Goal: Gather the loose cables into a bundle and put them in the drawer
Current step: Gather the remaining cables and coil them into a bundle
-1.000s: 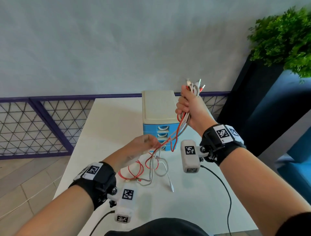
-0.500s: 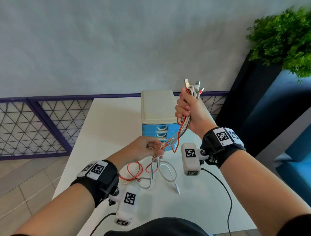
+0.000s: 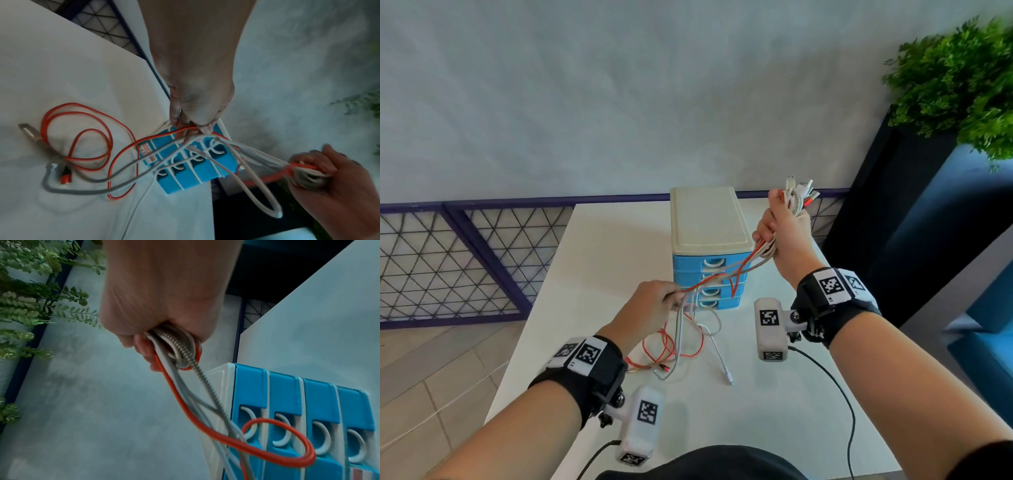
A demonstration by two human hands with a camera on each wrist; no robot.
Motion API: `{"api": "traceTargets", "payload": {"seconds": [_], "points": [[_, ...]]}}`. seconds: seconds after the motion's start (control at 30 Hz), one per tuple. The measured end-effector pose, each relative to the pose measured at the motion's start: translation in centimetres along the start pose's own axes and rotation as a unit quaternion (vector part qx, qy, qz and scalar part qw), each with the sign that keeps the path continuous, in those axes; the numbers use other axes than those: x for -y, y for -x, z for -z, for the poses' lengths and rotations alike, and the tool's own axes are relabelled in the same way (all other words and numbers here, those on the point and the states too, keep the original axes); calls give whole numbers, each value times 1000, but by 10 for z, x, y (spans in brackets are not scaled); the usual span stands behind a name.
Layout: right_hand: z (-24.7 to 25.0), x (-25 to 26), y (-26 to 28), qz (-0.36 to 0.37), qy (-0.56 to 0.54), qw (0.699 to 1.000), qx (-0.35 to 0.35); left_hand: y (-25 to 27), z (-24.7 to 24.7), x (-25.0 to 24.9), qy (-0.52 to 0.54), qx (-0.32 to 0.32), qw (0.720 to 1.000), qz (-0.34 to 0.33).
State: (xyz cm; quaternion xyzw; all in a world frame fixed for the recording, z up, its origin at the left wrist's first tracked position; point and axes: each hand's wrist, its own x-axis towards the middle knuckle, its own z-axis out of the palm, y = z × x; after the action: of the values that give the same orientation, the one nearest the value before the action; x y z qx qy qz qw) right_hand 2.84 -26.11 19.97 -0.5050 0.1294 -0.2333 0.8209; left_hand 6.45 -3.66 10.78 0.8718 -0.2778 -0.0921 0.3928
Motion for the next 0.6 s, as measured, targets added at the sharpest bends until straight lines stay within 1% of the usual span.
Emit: {"api": "traceTargets", "payload": {"seconds": [0.07,0.2,0.27,0.37,0.43,0.47,0.53,0.57,0.6], "points": [[2,6,-3,15,-10,1000,-15,7,1,20,5,19,999,33],[0,19,-5,15,-51,998,-30,20,0,51,-75,58,994,50],[-5,22,-4,13,-57,998,-18,15,-2,56,-101,69,991,51],[-11,22,-2,10,-33,999,4,5,-3,52,-131,118,983,47],[-14,22,-1,18,-11,1000,20,2,-4,43,-102,130,986,32],[-16,22,-1,24,0,999,24,0,-3,36,-65,113,991,26],[-20,21,-2,36,18,999,23,-5,1,17,-6,27,999,17],[-22,19,-1,39,24,999,21,-5,4,5,18,-7,1000,24],[-23,17,-2,41,30,999,19,-7,7,-5,48,-15,998,41]]}}
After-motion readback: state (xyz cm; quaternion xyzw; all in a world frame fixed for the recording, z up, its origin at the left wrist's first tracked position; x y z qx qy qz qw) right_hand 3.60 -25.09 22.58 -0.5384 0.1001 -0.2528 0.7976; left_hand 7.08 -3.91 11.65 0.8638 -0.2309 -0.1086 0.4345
